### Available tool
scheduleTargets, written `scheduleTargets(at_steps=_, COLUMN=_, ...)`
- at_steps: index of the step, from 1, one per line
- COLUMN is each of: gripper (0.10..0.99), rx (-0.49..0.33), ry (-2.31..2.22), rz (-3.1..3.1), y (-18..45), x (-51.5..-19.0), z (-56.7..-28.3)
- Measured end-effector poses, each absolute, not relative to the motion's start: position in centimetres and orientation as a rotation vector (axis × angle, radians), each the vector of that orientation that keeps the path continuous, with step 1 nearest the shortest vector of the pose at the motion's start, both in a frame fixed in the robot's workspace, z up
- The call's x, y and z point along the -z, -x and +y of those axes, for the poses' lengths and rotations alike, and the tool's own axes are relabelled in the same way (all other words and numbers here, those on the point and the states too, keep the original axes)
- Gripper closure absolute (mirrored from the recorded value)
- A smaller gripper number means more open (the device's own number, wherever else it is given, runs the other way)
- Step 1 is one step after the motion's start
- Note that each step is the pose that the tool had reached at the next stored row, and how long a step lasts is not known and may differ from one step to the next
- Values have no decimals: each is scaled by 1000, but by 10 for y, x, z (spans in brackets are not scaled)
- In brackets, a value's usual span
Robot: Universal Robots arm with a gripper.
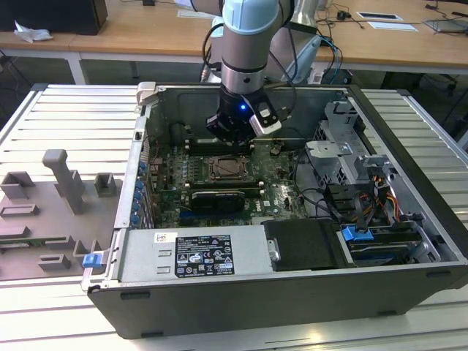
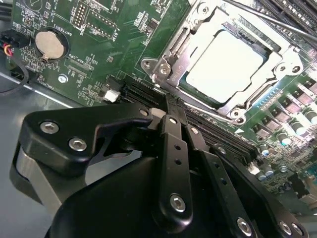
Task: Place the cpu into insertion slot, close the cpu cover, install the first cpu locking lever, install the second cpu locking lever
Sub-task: 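Install the first cpu locking lever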
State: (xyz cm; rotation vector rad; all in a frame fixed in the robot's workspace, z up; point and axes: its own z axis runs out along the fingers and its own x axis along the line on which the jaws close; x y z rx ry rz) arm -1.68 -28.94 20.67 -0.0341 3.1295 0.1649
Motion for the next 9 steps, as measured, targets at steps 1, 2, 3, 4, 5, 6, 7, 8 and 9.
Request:
scheduleTargets(at_steps=1, gripper=980, rx=-158, ry=35, rz=3130, y=17, x=-206, z=-289)
scheduleTargets(at_steps=2, gripper=980, rx=-151, ry=34, rz=3130, y=17, x=-206, z=-289)
scheduleTargets(at_steps=3, gripper=980, rx=-146, ry=34, rz=3131, y=17, x=-205, z=-289)
scheduleTargets(at_steps=4, gripper=980, rx=-141, ry=34, rz=3131, y=16, x=-204, z=-289)
scheduleTargets(at_steps=5, gripper=980, rx=-136, ry=34, rz=3131, y=16, x=-204, z=-289)
scheduleTargets(at_steps=6, gripper=980, rx=-133, ry=34, rz=3131, y=16, x=-203, z=-289)
scheduleTargets(at_steps=7, gripper=980, rx=-128, ry=34, rz=3132, y=16, x=-203, z=-289)
scheduleTargets(at_steps=8, gripper=980, rx=-128, ry=34, rz=3132, y=16, x=-203, z=-289)
scheduleTargets(at_steps=9, gripper=980, rx=-128, ry=34, rz=3132, y=16, x=-203, z=-289)
